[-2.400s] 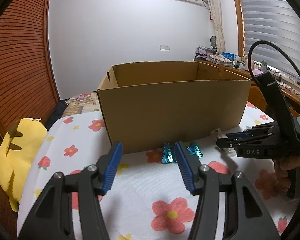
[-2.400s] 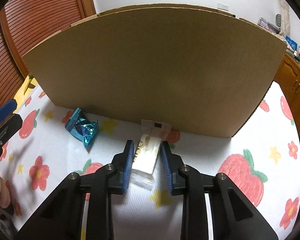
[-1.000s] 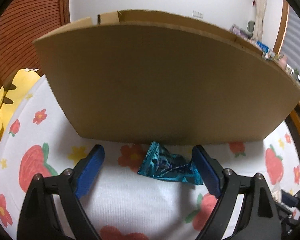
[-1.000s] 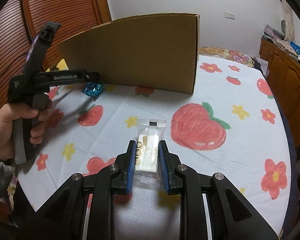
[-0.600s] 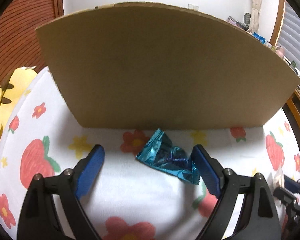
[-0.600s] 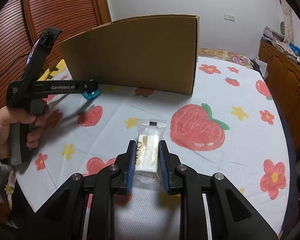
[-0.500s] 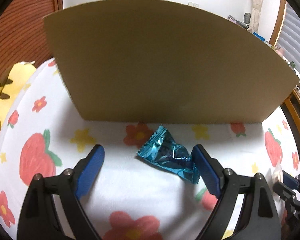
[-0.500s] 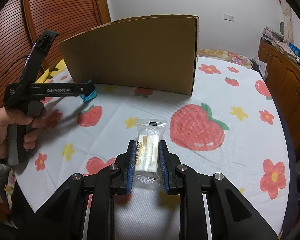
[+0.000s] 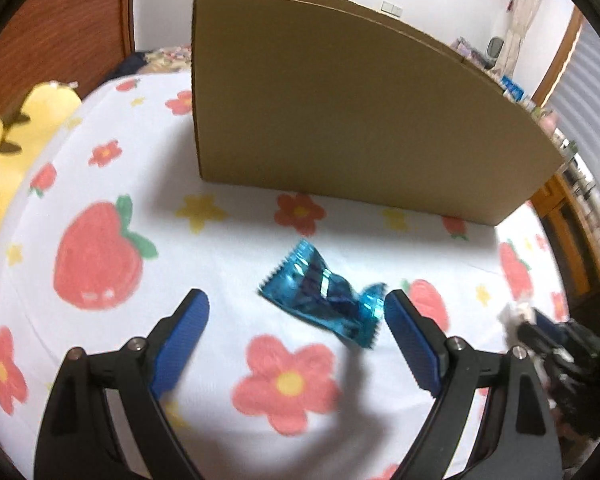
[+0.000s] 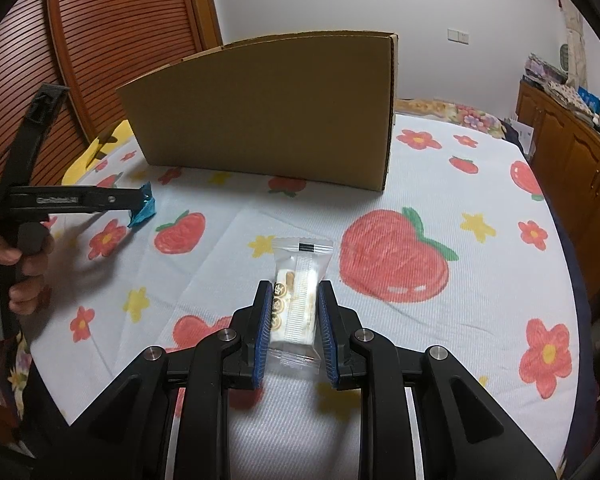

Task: Organize snacks
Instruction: 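Lower left gripper over the teal candy and close on it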

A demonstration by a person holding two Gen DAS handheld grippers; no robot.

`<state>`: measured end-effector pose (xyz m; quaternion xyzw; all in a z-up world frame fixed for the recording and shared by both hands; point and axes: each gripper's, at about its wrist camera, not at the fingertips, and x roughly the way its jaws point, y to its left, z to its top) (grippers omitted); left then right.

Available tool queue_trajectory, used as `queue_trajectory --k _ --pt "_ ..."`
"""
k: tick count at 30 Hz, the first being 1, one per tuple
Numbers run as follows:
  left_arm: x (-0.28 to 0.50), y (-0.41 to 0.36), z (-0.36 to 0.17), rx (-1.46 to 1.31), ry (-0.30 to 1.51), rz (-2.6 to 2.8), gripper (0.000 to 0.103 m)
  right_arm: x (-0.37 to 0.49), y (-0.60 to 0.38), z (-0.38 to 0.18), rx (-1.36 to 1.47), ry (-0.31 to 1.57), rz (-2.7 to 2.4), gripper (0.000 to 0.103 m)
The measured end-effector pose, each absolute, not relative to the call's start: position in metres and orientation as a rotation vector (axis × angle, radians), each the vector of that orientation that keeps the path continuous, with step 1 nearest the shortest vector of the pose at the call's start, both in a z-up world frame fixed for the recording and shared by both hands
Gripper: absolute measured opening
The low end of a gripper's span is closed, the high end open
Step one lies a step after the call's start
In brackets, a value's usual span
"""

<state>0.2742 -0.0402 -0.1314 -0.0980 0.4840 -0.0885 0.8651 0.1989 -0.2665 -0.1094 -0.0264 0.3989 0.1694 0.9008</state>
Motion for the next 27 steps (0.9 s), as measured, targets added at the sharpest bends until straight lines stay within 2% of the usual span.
queue_trajectory --k 5,11,12,15,27 --pt "0.265 -0.048 -0.133 -0.216 1.039 -0.256 0.08 0.199 -0.267 -0.11 -0.055 0.826 0.351 0.02" --pt "0.289 -0.059 -0.132 -0.219 1.037 -0.27 0.079 0.199 -0.267 -0.11 -0.054 0.828 0.35 0.021" --pt "0.293 -0.063 -0.132 -0.213 1.034 -0.274 0.076 0.199 -0.267 -0.109 -0.053 0.829 0.349 0.021" --pt "0.298 -0.076 -0.131 -0.173 1.021 -0.294 0.052 0.199 -0.266 -0.109 -0.053 0.833 0.351 0.021" --pt "0.279 -0.086 -0.134 0.069 0.979 -0.26 0.05 0.201 -0.265 -0.11 -0.055 0.838 0.352 0.021"
